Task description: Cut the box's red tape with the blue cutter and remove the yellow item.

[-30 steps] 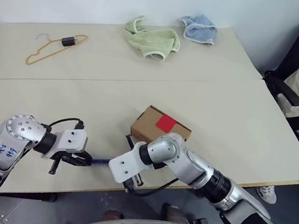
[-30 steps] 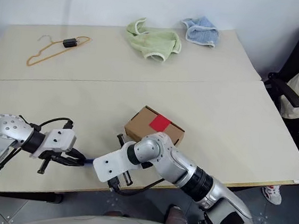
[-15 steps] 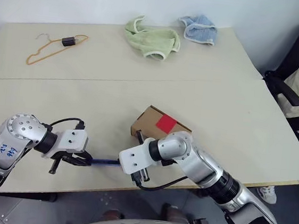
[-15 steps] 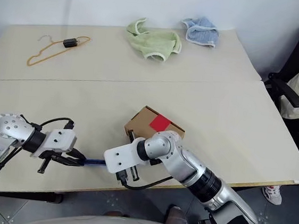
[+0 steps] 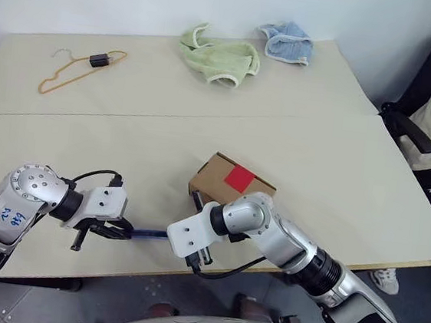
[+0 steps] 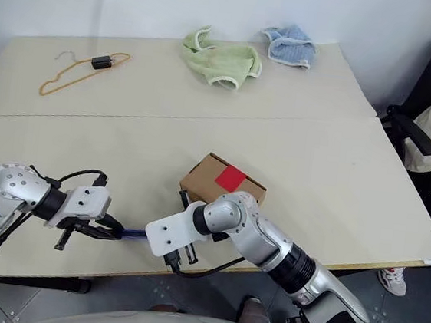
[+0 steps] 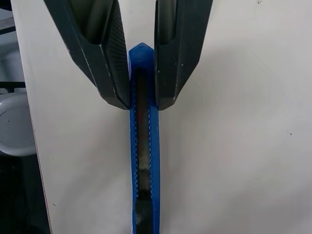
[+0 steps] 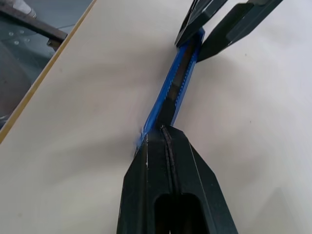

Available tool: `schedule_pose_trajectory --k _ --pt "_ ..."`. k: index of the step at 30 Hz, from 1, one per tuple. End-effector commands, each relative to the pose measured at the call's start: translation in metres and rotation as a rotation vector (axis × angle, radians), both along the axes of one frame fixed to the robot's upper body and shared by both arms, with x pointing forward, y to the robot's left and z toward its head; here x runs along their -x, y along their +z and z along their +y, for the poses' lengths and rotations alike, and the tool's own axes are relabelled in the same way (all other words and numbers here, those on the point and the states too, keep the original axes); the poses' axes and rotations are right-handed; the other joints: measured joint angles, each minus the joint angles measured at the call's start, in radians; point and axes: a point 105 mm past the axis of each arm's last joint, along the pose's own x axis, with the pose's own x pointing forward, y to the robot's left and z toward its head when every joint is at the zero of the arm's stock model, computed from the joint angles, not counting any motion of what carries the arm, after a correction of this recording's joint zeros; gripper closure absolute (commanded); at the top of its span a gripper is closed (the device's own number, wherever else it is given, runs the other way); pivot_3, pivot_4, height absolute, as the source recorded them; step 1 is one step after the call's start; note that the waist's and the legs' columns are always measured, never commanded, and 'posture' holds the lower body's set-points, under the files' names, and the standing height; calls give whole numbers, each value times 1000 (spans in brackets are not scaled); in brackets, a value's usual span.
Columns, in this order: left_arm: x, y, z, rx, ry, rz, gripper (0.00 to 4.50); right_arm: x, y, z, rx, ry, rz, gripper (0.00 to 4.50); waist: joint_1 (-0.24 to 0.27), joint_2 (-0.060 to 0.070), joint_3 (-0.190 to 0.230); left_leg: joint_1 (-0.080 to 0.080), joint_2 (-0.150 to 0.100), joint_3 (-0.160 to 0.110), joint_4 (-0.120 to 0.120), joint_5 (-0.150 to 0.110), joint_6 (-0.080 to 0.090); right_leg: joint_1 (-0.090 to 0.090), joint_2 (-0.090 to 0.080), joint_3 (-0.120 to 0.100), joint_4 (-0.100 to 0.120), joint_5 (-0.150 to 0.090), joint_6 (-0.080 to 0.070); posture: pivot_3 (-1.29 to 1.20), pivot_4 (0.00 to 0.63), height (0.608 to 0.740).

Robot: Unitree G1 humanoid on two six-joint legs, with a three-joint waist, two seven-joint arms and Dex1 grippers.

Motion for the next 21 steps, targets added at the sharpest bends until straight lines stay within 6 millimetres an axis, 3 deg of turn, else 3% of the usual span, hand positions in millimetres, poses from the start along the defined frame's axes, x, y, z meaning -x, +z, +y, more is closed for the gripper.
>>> schedule_pose_trajectory --k 1,21 --pt "16 -29 0 -36 -8 128 4090 2 -5 6 2 21 -1 4475 0 0 -1 0 0 0 0 0 0 0 0 0 0 0 0 0 150 740" --pt "15 -30 -4 -26 -2 120 4090 3 -4 27 -18 68 -2 4475 -1 2 -7 1 0 0 0 0 0 0 0 0 1 0 0 0 150 740"
